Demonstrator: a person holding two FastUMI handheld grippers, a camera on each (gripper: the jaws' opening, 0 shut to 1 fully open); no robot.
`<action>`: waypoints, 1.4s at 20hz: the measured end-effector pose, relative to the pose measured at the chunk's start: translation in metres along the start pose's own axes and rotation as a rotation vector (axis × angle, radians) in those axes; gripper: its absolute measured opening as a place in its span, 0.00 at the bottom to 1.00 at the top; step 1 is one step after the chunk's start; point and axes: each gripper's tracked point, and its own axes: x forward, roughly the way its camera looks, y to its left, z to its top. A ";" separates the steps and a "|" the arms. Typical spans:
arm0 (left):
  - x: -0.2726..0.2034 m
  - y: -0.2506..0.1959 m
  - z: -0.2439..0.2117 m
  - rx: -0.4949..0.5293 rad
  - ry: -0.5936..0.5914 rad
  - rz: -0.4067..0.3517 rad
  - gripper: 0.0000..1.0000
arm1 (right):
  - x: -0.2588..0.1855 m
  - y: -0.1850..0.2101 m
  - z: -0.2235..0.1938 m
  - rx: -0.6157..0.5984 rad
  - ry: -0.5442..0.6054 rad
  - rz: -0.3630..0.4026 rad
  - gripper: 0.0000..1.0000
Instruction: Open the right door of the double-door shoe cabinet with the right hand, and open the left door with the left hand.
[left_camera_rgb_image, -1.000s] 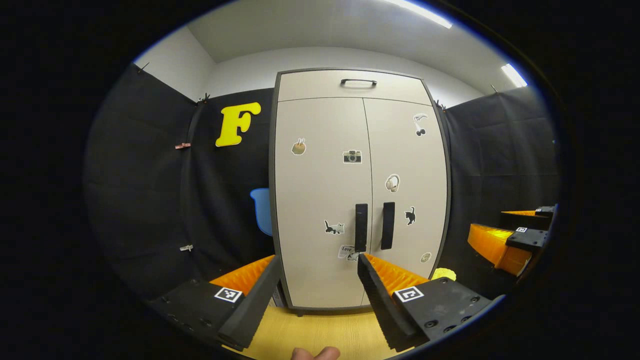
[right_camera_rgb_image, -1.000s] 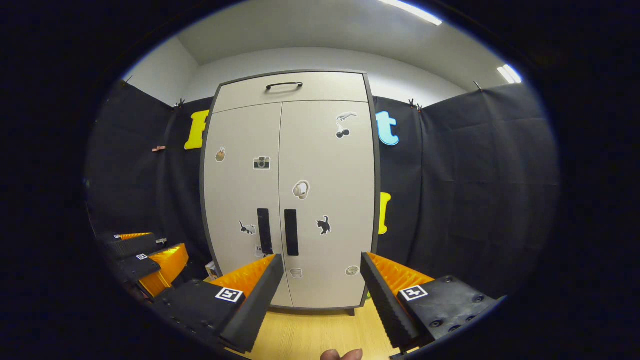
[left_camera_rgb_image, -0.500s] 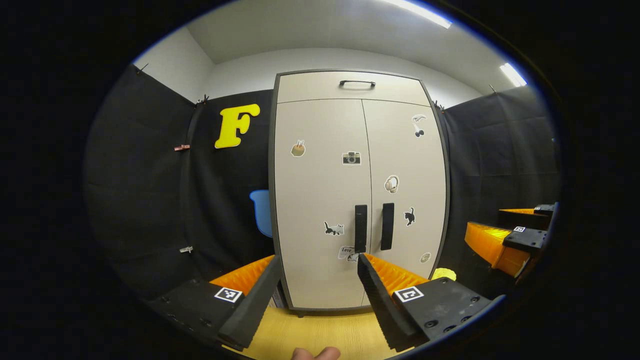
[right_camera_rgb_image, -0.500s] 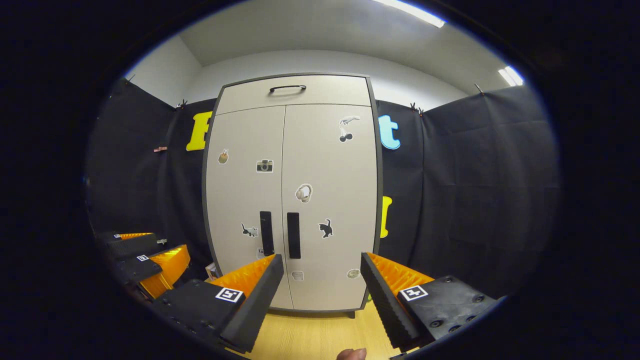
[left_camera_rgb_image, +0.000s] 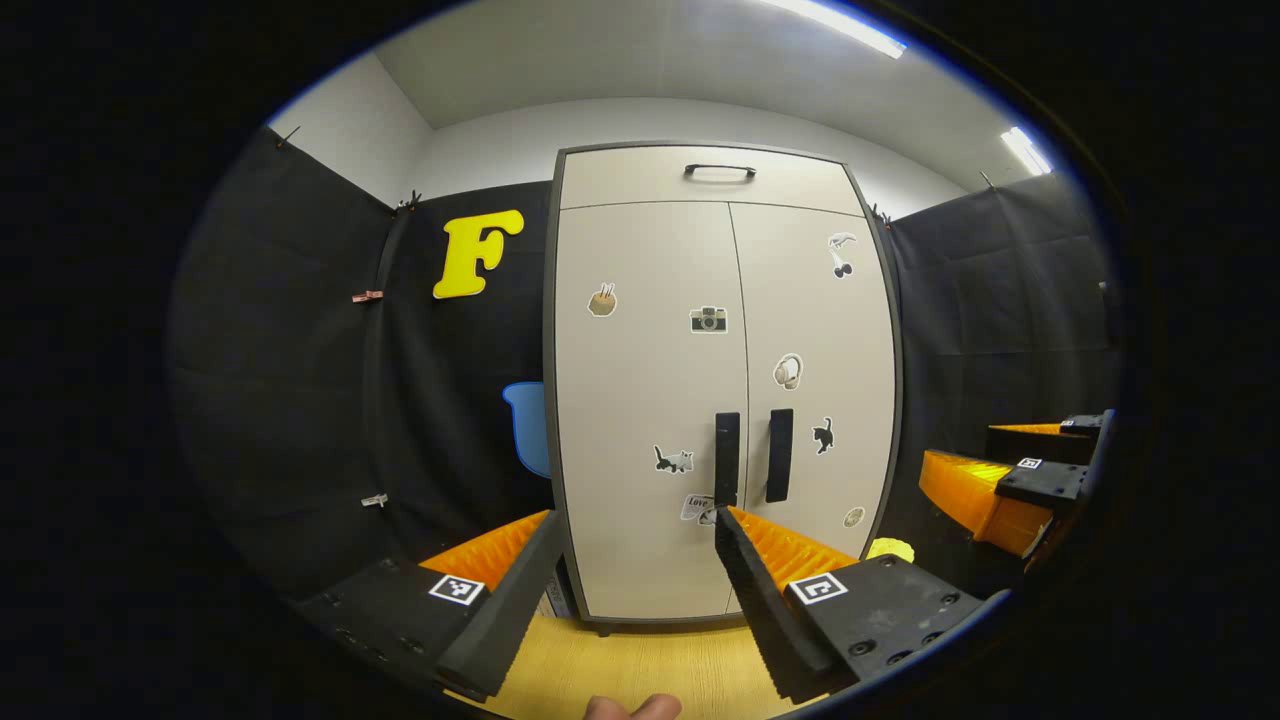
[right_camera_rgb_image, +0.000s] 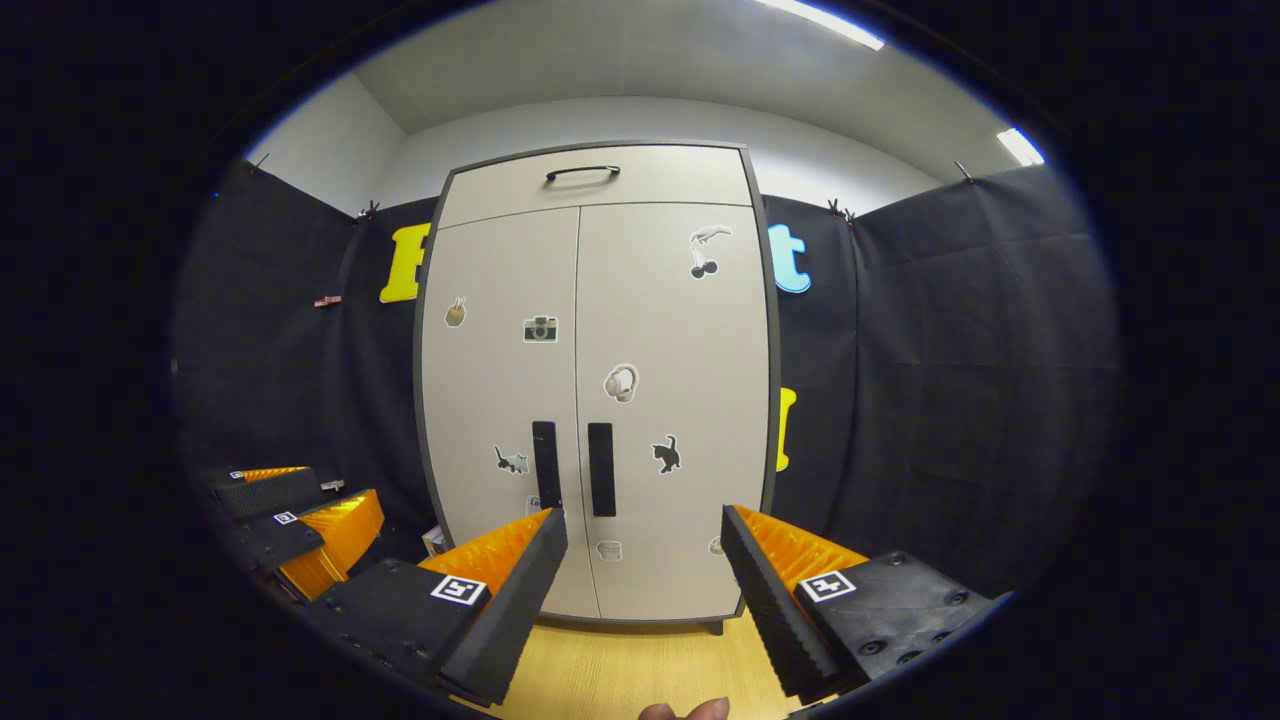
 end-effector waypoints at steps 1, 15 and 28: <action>0.000 0.000 0.000 -0.002 0.000 -0.002 0.95 | 0.005 0.003 0.000 0.002 -0.001 0.008 0.97; 0.016 0.022 -0.028 -0.014 0.039 0.017 0.95 | 0.162 0.042 -0.032 -0.046 -0.018 0.034 0.98; 0.032 0.045 -0.050 -0.036 0.086 0.043 0.95 | 0.251 0.049 -0.071 0.008 0.061 -0.005 0.59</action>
